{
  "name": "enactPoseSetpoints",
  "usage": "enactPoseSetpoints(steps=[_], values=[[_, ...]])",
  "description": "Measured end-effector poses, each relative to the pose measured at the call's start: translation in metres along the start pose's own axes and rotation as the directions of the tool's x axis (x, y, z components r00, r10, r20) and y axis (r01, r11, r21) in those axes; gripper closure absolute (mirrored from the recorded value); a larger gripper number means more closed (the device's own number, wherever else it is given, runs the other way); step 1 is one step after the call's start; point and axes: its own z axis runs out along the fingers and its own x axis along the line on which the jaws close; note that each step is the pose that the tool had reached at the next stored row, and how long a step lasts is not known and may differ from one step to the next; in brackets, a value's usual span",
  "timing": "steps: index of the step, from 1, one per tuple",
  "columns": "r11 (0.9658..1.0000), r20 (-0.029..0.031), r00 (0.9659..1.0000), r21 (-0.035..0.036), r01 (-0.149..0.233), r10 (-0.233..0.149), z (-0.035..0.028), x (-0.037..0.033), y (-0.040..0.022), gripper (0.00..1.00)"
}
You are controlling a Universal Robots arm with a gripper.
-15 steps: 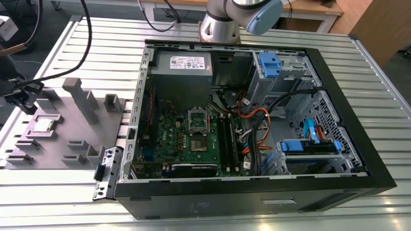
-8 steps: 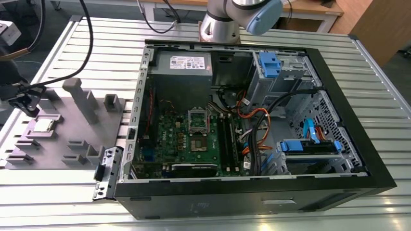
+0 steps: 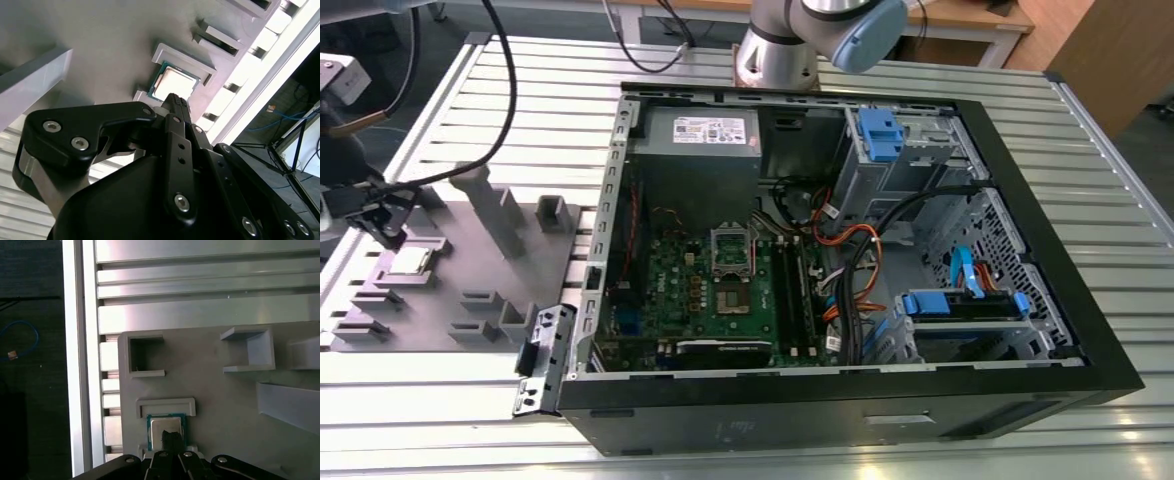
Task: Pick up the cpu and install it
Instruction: 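Pick up the cpu and move it towards the insertion slot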
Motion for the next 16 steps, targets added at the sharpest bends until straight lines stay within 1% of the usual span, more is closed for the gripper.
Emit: enactPoseSetpoints(steps=[7,16], values=[[1.0,0.0001,1.0,0.0014,0.0,0.0,0.0073,0.0,-0.0003,0.89],[1.0,0.0001,1.0,0.0018,0.0,0.0,0.0076,0.0,-0.0003,0.89]])
